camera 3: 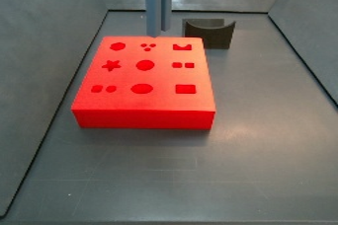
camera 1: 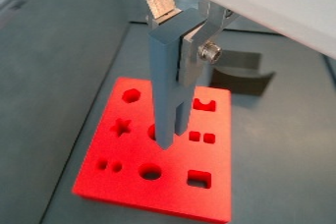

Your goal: Insert the double-square object.

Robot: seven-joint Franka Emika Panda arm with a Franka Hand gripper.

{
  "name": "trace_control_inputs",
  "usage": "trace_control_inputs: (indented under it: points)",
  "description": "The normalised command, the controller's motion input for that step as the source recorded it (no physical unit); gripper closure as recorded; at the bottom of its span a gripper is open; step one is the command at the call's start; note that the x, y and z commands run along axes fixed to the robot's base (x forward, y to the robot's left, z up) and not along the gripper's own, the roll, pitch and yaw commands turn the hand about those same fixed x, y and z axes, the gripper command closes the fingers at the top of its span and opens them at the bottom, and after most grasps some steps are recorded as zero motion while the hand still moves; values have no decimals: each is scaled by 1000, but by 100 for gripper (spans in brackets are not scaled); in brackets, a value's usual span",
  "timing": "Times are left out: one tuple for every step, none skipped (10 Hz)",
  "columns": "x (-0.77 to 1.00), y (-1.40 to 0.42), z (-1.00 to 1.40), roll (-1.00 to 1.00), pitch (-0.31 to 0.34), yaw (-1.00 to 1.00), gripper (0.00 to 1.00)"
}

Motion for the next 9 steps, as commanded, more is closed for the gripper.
trace_control_inputs:
  points:
    - [229, 169, -231, 0, 0, -894, 100]
    - [154, 323, -334, 0, 3, -746, 100]
    - [149, 349, -340, 0, 4, -717, 100]
    - [186, 286, -309, 0, 0, -780, 100]
    - [229, 191, -291, 0, 0, -880, 100]
    - [211, 140, -240, 0, 0, -940, 100]
    - [131, 83, -234, 0, 0, -1000, 100]
    - [60, 26, -246, 0, 0, -1000, 100]
    - [60, 17, -240, 0, 0, -1000, 100]
